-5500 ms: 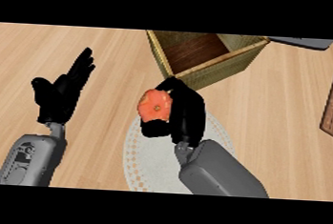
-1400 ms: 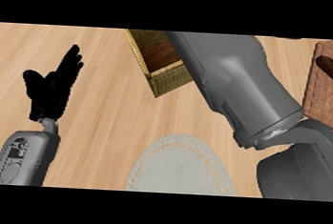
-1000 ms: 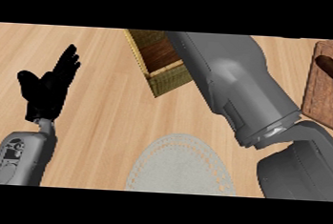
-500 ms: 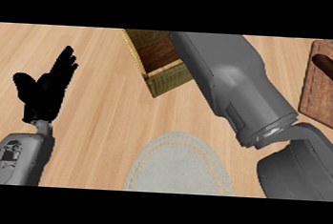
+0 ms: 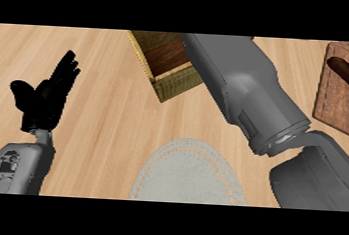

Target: Pick the squash from the placemat and place it in the basket

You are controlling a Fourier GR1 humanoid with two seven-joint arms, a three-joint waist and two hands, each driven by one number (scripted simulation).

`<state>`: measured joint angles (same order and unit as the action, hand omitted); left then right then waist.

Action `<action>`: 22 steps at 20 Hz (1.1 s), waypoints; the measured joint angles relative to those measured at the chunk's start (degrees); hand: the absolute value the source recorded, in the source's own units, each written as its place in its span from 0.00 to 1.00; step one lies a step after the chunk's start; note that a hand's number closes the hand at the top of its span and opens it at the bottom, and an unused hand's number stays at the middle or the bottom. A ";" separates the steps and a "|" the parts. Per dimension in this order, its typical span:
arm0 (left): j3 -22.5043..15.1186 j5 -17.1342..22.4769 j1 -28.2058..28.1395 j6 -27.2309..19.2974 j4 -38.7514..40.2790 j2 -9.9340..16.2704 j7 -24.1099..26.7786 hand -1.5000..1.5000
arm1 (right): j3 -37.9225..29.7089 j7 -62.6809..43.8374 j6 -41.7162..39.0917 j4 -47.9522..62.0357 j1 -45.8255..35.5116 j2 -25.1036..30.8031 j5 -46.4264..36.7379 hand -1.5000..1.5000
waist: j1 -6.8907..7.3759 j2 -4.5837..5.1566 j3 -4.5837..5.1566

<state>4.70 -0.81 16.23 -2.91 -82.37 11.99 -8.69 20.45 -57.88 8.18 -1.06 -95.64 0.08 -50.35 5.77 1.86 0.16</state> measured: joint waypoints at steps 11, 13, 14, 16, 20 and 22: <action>0.10 -0.14 0.14 0.17 -0.19 0.09 -0.07 0.50 | -2.64 0.04 -2.03 -0.58 1.74 0.01 2.36 1.00 | -0.20 0.09 -0.02; -0.02 -0.59 0.24 -0.37 -0.01 -0.17 -0.19 0.50 | -3.25 0.06 -2.10 -0.79 2.33 0.07 2.92 1.00 | -0.39 0.05 -0.03; 0.12 -0.50 0.43 -0.30 0.14 -0.09 -0.18 0.50 | -3.58 -0.13 -2.24 -1.01 2.53 0.06 3.25 1.00 | -0.31 0.04 -0.02; -0.16 -0.76 0.09 -0.35 -0.18 -0.21 -0.21 0.50 | -4.21 -0.66 -2.51 -0.86 2.78 0.11 3.84 1.00 | -0.16 0.00 -0.02; 0.10 -0.72 0.21 -0.56 0.05 -0.34 -0.18 0.50 | -5.49 -1.70 -3.73 -0.03 2.57 0.27 5.03 1.00 | -0.36 -0.10 0.00; -0.32 -0.93 -0.14 -0.83 -0.46 -0.81 -0.61 0.50 | -5.67 -2.35 -3.54 -0.25 2.98 0.31 5.19 0.00 | -0.37 -0.28 -0.01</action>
<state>4.38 -1.73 16.09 -3.75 -82.83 11.18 -9.29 14.78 -60.23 4.64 -1.31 -92.66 0.38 -45.15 5.40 1.59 0.16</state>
